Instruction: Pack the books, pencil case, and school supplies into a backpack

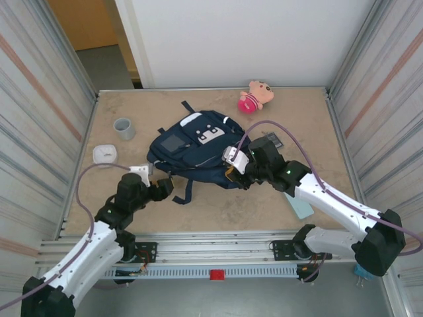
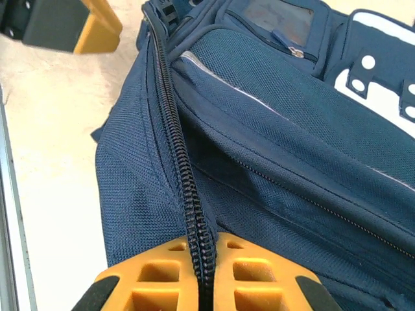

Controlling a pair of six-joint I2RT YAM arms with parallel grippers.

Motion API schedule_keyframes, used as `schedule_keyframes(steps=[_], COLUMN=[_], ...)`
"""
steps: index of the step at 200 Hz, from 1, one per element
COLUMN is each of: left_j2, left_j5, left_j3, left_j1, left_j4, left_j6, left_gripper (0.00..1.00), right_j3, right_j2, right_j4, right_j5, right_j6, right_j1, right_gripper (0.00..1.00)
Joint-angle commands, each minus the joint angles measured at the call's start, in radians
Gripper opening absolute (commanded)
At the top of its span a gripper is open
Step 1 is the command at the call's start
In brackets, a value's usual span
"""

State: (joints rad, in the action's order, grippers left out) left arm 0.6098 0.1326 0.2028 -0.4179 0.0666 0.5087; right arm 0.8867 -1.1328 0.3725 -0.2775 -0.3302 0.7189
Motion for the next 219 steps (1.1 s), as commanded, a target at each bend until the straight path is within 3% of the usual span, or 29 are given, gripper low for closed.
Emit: schedule_keyframes(steps=[1,82,106,140,154,219], left_j2=[0.005,0.246,0.327,0.351,0.329,0.181], left_j5=[0.021,0.059,0.095,0.204,0.227,0.298], left_j3=[-0.039,-0.048,-0.041,-0.021,-0.016,0.033], left_j1=[0.007,0.007,0.007,0.007,0.005,-0.036], left_j4=[-0.189,-0.474,-0.559,-0.63,-0.624,-0.449], left_j6=[-0.058,-0.355,-0.371,-0.411,-0.411,-0.373], left_gripper=[0.61,0.55,0.42,0.08,0.0,0.0], right_j3=[0.061,0.073,0.073,0.057,0.046,-0.004], right_j2=[0.007,0.021,0.031,0.045,0.051,0.019], right_j4=[-0.067,-0.062,-0.059,-0.058,-0.069,-0.177], right_j5=[-0.055,-0.106,-0.108,-0.103,-0.096,0.015], right_j6=[0.007,0.032,0.045,0.047,0.049,0.108], right_j1=[-0.01,-0.011,-0.011,-0.01,-0.011,0.02], right_gripper=[0.0,0.0,0.0,0.0,0.0,0.0])
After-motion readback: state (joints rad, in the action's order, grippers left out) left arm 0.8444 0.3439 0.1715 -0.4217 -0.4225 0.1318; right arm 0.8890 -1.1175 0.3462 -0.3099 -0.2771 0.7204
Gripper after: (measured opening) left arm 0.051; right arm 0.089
